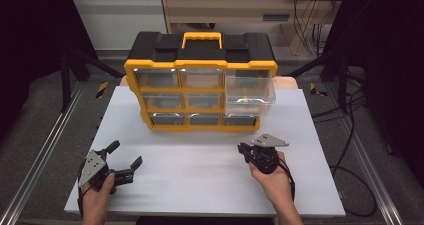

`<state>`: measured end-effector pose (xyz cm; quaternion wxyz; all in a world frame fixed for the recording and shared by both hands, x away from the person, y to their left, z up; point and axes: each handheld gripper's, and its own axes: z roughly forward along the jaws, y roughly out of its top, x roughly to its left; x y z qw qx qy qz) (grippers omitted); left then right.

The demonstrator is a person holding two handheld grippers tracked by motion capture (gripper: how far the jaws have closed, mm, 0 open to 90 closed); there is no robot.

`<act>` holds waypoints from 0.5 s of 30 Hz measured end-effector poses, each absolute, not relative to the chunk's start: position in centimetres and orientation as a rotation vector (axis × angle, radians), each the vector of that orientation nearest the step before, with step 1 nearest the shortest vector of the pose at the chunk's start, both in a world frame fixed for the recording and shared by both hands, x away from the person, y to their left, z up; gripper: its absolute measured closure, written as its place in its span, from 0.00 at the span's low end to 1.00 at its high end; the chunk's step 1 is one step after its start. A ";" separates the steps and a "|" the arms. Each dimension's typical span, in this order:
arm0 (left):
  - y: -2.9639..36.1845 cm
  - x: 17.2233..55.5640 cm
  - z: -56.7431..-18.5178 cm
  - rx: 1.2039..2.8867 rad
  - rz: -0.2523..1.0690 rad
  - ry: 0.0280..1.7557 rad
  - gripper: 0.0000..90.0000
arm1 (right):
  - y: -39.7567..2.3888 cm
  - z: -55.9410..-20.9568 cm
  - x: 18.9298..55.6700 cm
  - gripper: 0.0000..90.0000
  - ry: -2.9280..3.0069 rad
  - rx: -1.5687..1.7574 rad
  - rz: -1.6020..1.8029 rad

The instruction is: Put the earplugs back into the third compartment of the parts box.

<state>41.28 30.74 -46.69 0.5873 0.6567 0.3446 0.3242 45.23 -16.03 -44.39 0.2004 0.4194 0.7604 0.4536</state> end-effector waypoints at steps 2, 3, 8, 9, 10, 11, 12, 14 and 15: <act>30.8 41.3 -46.7 1.533 0.755 0.802 0.01 | -16.5 -44.3 45.1 0.91 2.112 1.181 1.268; 30.8 41.2 -46.7 1.533 0.755 0.803 0.01 | -16.7 -44.3 45.1 0.91 2.104 1.187 1.269; 30.9 41.3 -46.6 1.526 0.756 0.809 0.01 | -18.1 -44.1 44.8 0.91 2.064 1.212 1.279; 30.9 41.3 -46.6 1.523 0.755 0.809 0.01 | -18.5 -44.1 44.7 0.91 2.053 1.221 1.283; 30.9 41.3 -46.6 1.522 0.755 0.809 0.01 | -18.8 -44.1 44.6 0.91 2.044 1.225 1.282; 30.9 41.3 -46.6 1.523 0.756 0.809 0.01 | -19.2 -44.1 44.6 0.91 2.032 1.235 1.285; 30.9 41.3 -46.6 1.524 0.755 0.809 0.01 | -19.6 -44.1 44.4 0.91 2.028 1.243 1.281; 30.9 41.3 -46.6 1.523 0.756 0.809 0.01 | -20.1 -44.1 44.3 0.91 2.012 1.247 1.282; 30.9 41.3 -46.5 1.524 0.757 0.807 0.01 | -20.4 -44.0 44.2 0.91 2.002 1.254 1.284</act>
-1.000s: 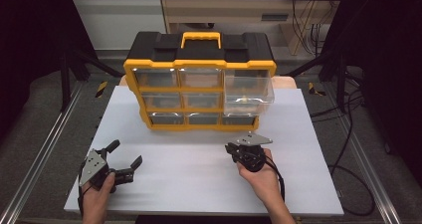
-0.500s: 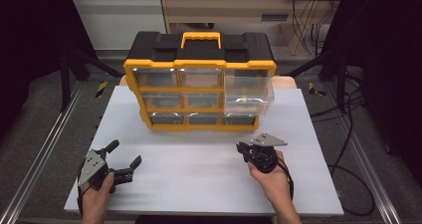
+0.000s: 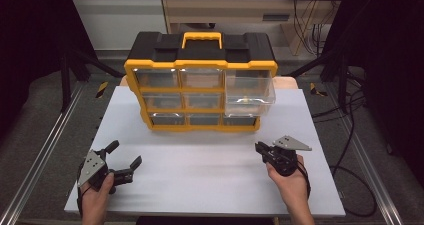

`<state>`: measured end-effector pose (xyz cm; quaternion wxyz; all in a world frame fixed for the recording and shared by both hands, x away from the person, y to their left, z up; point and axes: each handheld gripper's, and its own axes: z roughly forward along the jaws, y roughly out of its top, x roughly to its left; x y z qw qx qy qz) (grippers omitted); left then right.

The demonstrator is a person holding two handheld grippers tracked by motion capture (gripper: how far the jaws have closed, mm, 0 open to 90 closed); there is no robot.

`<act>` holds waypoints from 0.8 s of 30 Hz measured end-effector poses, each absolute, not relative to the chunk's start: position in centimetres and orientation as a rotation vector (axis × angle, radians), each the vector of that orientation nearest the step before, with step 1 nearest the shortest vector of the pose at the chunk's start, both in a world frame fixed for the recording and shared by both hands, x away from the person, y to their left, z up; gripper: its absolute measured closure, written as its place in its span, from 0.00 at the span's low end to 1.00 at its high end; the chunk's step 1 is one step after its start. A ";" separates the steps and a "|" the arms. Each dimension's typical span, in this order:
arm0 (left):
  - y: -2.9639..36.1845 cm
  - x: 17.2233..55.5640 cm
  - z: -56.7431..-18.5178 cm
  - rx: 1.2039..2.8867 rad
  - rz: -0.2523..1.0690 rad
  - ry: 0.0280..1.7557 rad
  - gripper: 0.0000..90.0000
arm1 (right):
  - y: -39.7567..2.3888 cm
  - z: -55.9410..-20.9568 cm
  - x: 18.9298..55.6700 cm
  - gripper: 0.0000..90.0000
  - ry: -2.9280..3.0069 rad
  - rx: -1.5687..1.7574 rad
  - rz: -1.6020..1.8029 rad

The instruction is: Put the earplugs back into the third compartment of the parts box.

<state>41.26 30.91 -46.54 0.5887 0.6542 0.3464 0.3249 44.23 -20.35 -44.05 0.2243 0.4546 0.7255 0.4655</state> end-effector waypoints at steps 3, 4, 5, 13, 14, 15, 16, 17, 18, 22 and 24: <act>31.1 41.2 -46.5 1.520 0.759 0.810 0.01 | -21.2 -43.9 44.0 0.91 1.974 1.269 1.290; 31.1 41.3 -46.5 1.519 0.758 0.810 0.01 | -21.5 -43.9 43.9 0.91 1.966 1.280 1.294; 31.2 41.3 -46.5 1.518 0.759 0.810 0.01 | -21.7 -43.9 43.9 0.91 1.955 1.278 1.299; 31.3 41.4 -46.5 1.515 0.762 0.810 0.01 | -22.5 -43.4 43.4 0.91 1.881 1.261 1.345; 31.3 41.4 -46.4 1.515 0.763 0.810 0.01 | -22.6 -43.4 43.3 0.91 1.872 1.256 1.351; 31.2 41.4 -46.4 1.514 0.763 0.809 0.01 | -22.6 -43.3 43.2 0.91 1.870 1.253 1.355; 31.2 41.4 -46.4 1.516 0.764 0.808 0.01 | -22.7 -43.3 43.2 0.91 1.862 1.249 1.358; 31.2 41.4 -46.4 1.518 0.765 0.807 0.01 | -22.8 -43.2 43.1 0.91 1.852 1.246 1.365; 31.2 41.3 -46.4 1.520 0.765 0.807 0.01 | -22.9 -43.1 43.0 0.91 1.840 1.245 1.373; 31.2 41.3 -46.5 1.521 0.763 0.806 0.01 | -23.4 -42.8 42.7 0.91 1.805 1.243 1.389; 31.2 41.3 -46.5 1.516 0.761 0.809 0.01 | -23.5 -42.7 42.5 0.91 1.789 1.249 1.395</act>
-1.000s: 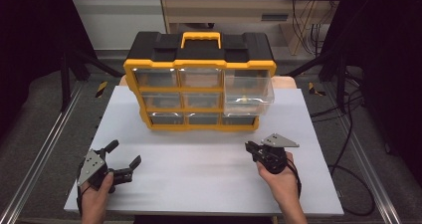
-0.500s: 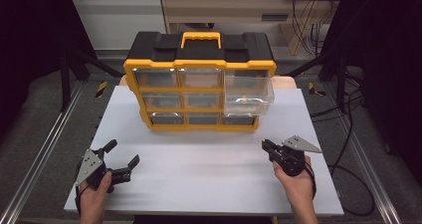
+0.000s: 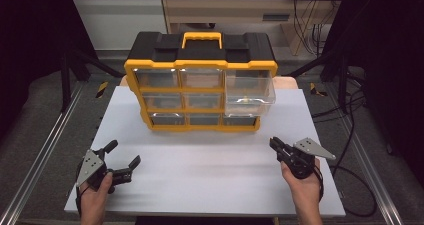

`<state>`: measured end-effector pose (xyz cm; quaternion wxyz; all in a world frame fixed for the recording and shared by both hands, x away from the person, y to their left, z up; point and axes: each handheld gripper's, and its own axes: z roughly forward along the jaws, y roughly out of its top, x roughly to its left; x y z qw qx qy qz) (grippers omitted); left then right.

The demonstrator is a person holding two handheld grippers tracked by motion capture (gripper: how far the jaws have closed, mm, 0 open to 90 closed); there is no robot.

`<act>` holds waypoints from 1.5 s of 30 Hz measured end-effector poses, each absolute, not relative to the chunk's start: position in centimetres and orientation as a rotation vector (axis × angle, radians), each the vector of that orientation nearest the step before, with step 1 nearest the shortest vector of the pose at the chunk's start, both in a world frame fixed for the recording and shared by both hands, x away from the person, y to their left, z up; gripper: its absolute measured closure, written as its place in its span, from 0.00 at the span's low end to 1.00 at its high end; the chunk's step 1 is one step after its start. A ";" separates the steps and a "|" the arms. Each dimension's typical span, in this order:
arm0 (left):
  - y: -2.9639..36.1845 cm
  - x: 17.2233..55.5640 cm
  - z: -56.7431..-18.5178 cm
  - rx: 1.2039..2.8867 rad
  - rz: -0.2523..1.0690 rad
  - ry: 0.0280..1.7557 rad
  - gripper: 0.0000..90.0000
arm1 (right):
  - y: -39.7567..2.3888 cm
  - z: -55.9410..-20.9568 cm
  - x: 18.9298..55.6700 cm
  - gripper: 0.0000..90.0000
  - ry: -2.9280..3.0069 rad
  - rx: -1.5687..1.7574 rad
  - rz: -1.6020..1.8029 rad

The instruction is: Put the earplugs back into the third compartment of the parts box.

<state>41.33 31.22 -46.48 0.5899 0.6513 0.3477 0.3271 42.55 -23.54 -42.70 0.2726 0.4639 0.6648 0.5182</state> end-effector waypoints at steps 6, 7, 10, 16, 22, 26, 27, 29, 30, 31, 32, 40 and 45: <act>31.2 41.3 -46.5 1.517 0.764 0.808 0.01 | -23.7 -42.4 42.3 0.91 1.778 1.243 1.401; 31.2 41.3 -46.5 1.518 0.763 0.808 0.01 | -23.7 -42.4 42.3 0.91 1.773 1.242 1.405; 31.2 41.4 -46.5 1.521 0.762 0.807 0.01 | -23.7 -42.1 42.2 0.91 1.764 1.233 1.412; 31.2 41.4 -46.5 1.522 0.758 0.811 0.01 | -23.7 -41.7 42.0 0.91 1.737 1.223 1.421; 31.1 41.4 -46.5 1.523 0.757 0.810 0.01 | -23.6 -41.0 41.8 0.91 1.718 1.203 1.442; 31.1 41.4 -46.6 1.524 0.756 0.808 0.01 | -23.8 -40.9 41.8 0.91 1.712 1.206 1.451; 31.1 41.4 -46.6 1.524 0.756 0.808 0.01 | -23.8 -40.8 41.8 0.91 1.709 1.204 1.455; 31.1 41.4 -46.6 1.525 0.755 0.809 0.01 | -23.8 -40.6 41.7 0.91 1.703 1.202 1.464; 31.1 41.5 -46.6 1.525 0.755 0.809 0.01 | -23.7 -40.5 41.6 0.91 1.699 1.204 1.470; 31.1 41.4 -46.6 1.525 0.756 0.808 0.01 | -23.7 -40.3 41.6 0.91 1.698 1.200 1.471; 31.1 41.4 -46.6 1.525 0.756 0.808 0.01 | -23.7 -40.1 41.5 0.91 1.698 1.196 1.472; 31.1 41.4 -46.6 1.528 0.757 0.807 0.01 | -23.5 -39.1 41.0 0.91 1.688 1.195 1.488; 31.1 41.4 -46.6 1.528 0.758 0.806 0.01 | -23.5 -38.6 40.8 0.91 1.676 1.193 1.502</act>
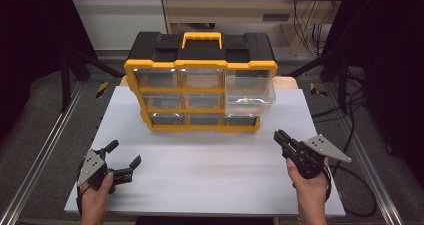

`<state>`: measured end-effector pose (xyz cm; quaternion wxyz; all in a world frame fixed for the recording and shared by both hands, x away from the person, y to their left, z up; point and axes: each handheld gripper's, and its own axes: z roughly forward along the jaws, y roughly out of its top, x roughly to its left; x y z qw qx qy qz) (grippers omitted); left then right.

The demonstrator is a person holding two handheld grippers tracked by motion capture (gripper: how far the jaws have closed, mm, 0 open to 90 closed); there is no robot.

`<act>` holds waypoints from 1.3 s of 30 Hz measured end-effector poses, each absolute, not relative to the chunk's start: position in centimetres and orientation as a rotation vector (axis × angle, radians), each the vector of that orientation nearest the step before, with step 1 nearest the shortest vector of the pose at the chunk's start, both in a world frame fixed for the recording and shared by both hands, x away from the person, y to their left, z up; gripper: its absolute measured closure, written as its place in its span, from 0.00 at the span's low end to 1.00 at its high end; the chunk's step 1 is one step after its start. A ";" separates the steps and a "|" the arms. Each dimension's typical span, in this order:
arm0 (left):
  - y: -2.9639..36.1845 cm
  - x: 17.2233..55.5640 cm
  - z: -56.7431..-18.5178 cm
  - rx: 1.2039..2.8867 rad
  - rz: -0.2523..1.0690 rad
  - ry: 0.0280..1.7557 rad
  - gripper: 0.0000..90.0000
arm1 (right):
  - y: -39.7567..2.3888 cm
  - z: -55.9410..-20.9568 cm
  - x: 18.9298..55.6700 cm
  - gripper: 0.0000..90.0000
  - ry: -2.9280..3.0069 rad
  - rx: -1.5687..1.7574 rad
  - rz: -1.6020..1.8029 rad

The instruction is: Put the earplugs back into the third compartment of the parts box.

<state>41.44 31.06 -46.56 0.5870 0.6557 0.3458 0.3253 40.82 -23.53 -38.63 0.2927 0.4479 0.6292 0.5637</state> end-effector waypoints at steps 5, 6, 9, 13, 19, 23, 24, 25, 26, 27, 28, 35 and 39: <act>31.1 41.4 -46.6 1.529 0.759 0.804 0.01 | -23.3 -38.3 40.7 0.91 1.680 1.183 1.502; 31.1 41.4 -46.6 1.528 0.759 0.805 0.01 | -23.3 -38.2 40.6 0.91 1.678 1.183 1.504; 31.1 41.4 -46.6 1.529 0.759 0.805 0.01 | -23.2 -38.0 40.5 0.91 1.676 1.172 1.506; 31.1 41.4 -46.6 1.530 0.759 0.804 0.01 | -22.9 -37.6 40.3 0.91 1.678 1.158 1.514; 31.0 41.4 -46.6 1.531 0.759 0.803 0.01 | -22.4 -37.0 40.0 0.91 1.681 1.140 1.536; 31.0 41.4 -46.6 1.531 0.759 0.803 0.01 | -21.9 -36.4 39.7 0.90 1.686 1.112 1.536; 31.1 41.4 -46.6 1.531 0.759 0.803 0.01 | -21.8 -36.3 39.6 0.90 1.686 1.108 1.539; 31.0 41.4 -46.6 1.532 0.760 0.803 0.01 | -21.7 -36.2 39.5 0.90 1.688 1.106 1.540; 31.0 41.4 -46.6 1.532 0.760 0.803 0.01 | -21.6 -36.1 39.5 0.91 1.691 1.101 1.539; 31.0 41.4 -46.6 1.533 0.759 0.802 0.01 | -21.5 -36.0 39.4 0.90 1.691 1.099 1.542; 31.0 41.4 -46.6 1.533 0.759 0.803 0.01 | -21.4 -35.9 39.4 0.90 1.694 1.096 1.540; 31.0 41.4 -46.6 1.535 0.759 0.803 0.01 | -20.7 -35.1 39.0 0.90 1.706 1.071 1.550; 30.9 41.4 -46.6 1.539 0.761 0.802 0.01 | -20.1 -34.6 38.9 0.90 1.720 1.043 1.558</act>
